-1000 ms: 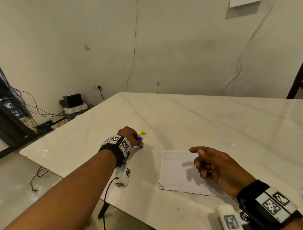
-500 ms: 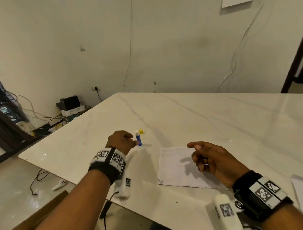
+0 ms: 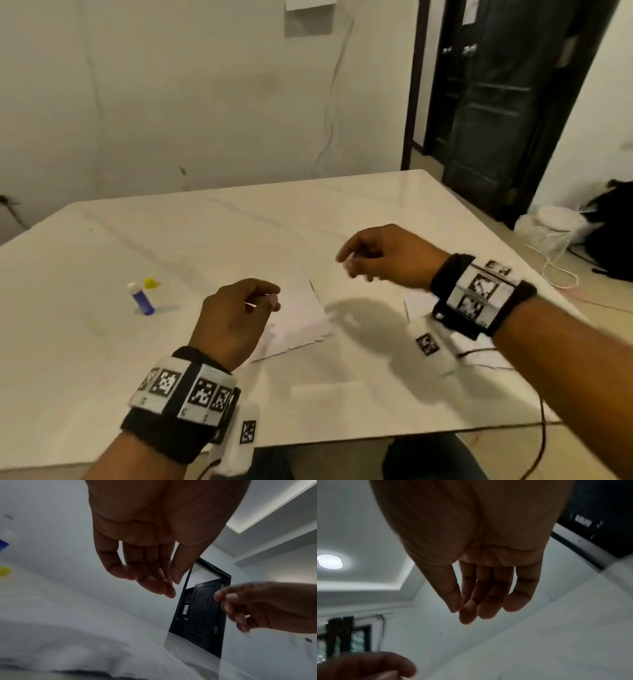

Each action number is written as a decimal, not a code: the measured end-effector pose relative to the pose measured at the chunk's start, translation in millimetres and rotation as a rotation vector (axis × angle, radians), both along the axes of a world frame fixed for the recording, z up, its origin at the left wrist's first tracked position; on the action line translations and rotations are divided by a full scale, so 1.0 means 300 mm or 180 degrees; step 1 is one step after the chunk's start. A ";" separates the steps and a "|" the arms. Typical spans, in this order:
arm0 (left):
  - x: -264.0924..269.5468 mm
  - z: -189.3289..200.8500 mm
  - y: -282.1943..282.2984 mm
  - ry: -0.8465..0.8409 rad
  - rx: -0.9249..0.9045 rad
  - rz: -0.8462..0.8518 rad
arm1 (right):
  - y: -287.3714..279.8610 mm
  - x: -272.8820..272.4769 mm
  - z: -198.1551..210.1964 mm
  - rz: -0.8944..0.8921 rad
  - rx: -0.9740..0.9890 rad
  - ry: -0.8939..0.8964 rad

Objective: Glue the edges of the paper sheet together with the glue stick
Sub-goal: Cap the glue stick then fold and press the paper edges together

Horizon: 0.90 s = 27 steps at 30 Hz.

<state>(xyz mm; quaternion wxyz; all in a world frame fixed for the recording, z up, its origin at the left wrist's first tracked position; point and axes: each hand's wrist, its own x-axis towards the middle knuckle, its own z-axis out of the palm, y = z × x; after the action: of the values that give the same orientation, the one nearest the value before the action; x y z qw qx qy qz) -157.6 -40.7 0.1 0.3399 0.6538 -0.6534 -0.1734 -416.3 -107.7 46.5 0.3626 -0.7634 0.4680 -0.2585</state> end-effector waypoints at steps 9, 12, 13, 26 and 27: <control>-0.118 -0.033 0.034 0.0124 0.0204 -0.0257 | -0.081 -0.312 -0.148 -0.0339 0.0240 0.2434; -0.131 -0.032 0.035 0.0143 0.0250 -0.0310 | -0.096 -0.296 -0.192 -0.0403 -0.0085 0.2604; -0.135 -0.030 0.037 0.0152 0.0254 -0.0330 | -0.098 -0.292 -0.195 -0.0460 -0.0155 0.2638; -0.117 0.131 0.121 0.2697 0.1430 -0.1070 | 0.110 0.039 0.158 -0.0677 -0.2556 0.1486; -0.104 0.137 0.123 0.3237 0.1711 -0.1154 | 0.172 0.087 0.152 -0.0499 -0.2871 0.1305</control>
<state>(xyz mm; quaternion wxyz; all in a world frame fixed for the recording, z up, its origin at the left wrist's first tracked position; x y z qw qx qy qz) -188.8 -3.9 41.3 0.3977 0.4300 -0.4433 -0.6786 -390.2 -56.0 92.0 -0.1234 -0.8418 0.4272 -0.3061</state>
